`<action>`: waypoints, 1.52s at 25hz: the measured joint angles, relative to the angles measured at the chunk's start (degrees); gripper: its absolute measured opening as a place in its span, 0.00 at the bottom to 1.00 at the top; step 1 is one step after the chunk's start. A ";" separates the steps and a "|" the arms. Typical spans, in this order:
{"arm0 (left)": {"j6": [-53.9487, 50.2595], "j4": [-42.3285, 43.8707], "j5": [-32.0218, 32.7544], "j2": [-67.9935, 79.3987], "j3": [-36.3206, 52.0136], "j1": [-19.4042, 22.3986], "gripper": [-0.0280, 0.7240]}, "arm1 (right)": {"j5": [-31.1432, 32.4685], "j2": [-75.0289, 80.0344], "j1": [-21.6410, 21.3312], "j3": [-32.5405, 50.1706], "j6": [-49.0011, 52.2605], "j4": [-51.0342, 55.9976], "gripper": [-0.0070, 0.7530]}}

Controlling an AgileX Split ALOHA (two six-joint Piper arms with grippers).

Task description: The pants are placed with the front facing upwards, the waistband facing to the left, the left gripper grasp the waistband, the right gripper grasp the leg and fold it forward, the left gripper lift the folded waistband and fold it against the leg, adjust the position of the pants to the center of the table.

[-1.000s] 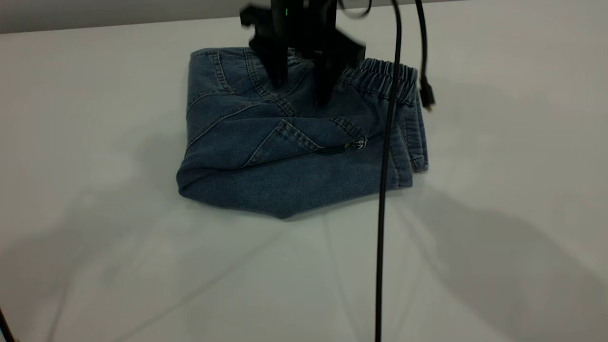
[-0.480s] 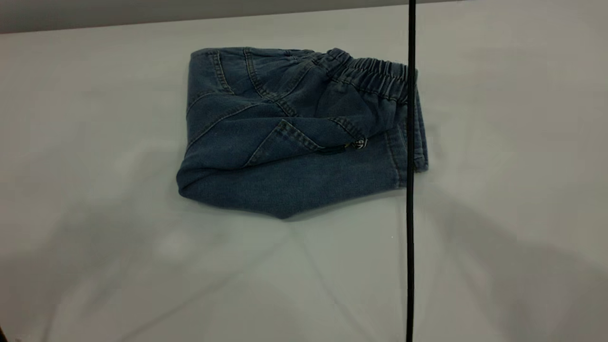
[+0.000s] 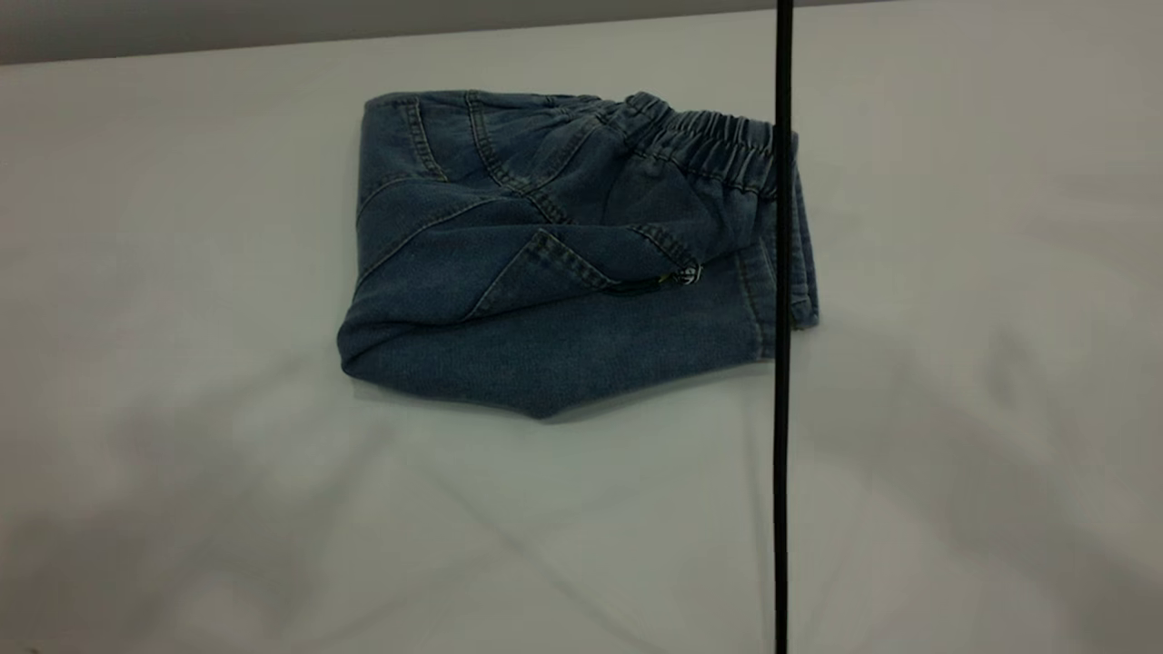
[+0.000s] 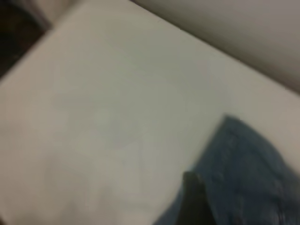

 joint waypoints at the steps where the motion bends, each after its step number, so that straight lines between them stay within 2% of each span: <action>1: -1.83 2.19 2.28 -1.14 0.00 0.00 0.80 | -0.05 -1.35 0.46 0.21 -1.18 0.28 0.56; 6: -10.03 8.34 12.61 -6.65 2.88 0.00 0.80 | -0.29 -10.61 4.52 6.85 -4.52 0.00 0.55; 11: -11.78 8.40 13.78 -14.35 8.52 0.00 0.80 | -0.29 -22.62 10.30 20.35 -5.01 0.17 0.54; 15: -13.72 8.61 13.83 -22.47 15.01 0.00 0.80 | -0.29 -32.68 13.06 31.36 -0.15 0.17 0.54; 19: -18.99 12.15 13.79 -31.19 21.29 0.00 0.80 | -0.29 -43.11 13.06 42.13 3.89 -2.33 0.54; 25: -25.06 14.90 13.86 -43.45 29.15 0.00 0.80 | -0.58 -59.37 13.00 58.09 3.89 -7.19 0.54; 28: -26.42 16.47 13.78 -47.87 32.21 0.00 0.80 | -3.46 -67.44 13.00 66.78 3.89 -8.51 0.54; 38: -26.25 16.97 13.52 -49.25 42.52 0.00 0.80 | -10.08 -88.63 12.97 95.88 3.89 -8.55 0.54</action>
